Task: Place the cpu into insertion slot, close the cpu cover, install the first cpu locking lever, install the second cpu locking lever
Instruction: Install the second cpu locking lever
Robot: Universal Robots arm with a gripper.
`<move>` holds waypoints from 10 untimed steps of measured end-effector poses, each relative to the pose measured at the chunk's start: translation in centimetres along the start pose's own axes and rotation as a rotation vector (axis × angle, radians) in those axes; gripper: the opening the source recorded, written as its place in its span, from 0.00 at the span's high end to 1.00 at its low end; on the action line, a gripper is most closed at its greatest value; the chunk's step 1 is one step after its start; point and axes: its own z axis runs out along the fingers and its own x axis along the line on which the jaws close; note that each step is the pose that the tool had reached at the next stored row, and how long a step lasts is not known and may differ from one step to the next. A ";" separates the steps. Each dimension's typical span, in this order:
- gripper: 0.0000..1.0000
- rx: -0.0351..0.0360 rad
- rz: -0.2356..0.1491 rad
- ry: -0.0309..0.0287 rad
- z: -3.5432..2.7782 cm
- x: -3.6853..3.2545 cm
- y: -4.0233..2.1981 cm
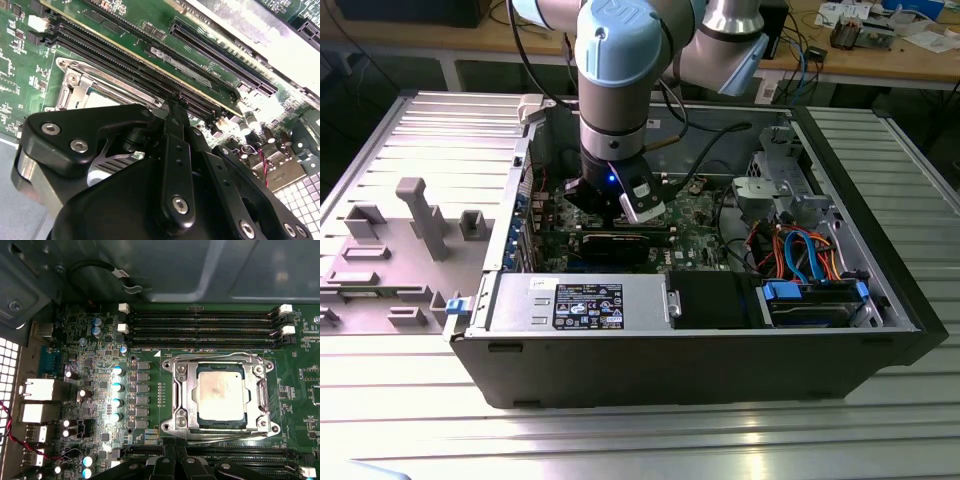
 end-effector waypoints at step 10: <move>0.89 -0.0011 0.000 0.0000 0.22 0.00 -0.04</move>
